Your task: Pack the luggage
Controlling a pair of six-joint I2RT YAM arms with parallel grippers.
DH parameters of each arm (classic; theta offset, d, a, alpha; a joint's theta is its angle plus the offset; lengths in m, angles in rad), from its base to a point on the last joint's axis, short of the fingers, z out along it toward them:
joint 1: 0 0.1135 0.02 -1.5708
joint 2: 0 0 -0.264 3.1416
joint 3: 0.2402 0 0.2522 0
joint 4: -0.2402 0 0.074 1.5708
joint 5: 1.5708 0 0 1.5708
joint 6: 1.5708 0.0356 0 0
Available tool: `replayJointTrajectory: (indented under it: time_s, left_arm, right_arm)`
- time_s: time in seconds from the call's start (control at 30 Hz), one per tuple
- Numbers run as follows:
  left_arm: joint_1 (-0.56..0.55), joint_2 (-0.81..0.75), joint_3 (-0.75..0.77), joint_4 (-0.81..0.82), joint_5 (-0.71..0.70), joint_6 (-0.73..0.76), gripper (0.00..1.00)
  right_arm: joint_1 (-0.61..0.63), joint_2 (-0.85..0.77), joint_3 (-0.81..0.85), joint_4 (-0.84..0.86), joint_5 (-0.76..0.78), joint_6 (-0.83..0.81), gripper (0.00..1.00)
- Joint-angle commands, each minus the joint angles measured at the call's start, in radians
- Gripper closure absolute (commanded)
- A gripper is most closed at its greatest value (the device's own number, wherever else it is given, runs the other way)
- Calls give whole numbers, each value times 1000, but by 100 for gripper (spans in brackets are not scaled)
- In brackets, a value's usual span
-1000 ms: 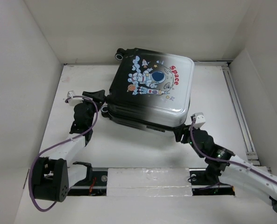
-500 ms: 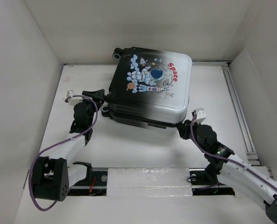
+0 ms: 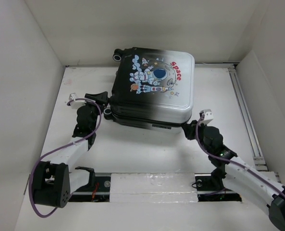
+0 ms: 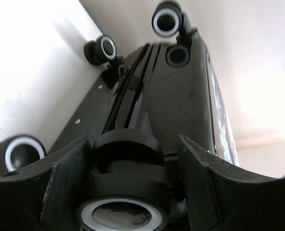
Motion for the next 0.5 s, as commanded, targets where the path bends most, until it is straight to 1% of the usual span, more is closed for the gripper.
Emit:
replayJointTrajectory:
  time_s: [0.0,0.03,0.07,0.1,0.13,0.17,0.2,0.23,0.27,0.3,0.33,0.37,0.4,0.43,0.47]
  left_arm:
    - [-110,-13,34,87,107,50,100]
    - [-140,-3,25,87,107,50,100]
    - [-141,10,14,118,107,34,100]
    - [-150,10,14,129,107,34,100]
    - [-150,24,5,138,142,22,100]
    - [-150,24,-4,149,152,13,100]
    - [-150,24,-4,159,152,13,100]
    - [-162,24,-4,159,167,13,100]
    - [-173,24,-4,159,167,13,100]
    - [-185,24,-4,159,152,13,100]
    - [-197,24,-4,159,141,26,100]
    - [-206,15,-4,159,132,27,100]
    - [-217,14,7,159,132,27,100]
    - [-217,14,7,159,132,27,100]
    - [-217,24,7,159,132,27,100]
  right_arm:
    - [130,86,-52,350,-285,127,100]
    - [148,118,-71,442,-339,127,100]
    - [149,188,-71,551,-412,96,100]
    - [149,216,-71,716,-491,96,100]
    - [149,233,-18,697,-538,96,100]
    - [138,234,31,607,-515,72,100]
    - [138,234,80,504,-478,30,100]
    - [138,234,145,382,-385,18,100]
    - [138,225,157,362,-345,18,100]
    - [129,224,158,362,-344,9,100]
    - [129,224,158,473,-400,9,100]
    - [117,224,136,547,-522,21,100]
    - [116,238,136,596,-524,54,100]
    - [130,276,136,597,-507,102,100]
    - [161,298,156,553,-441,102,100]
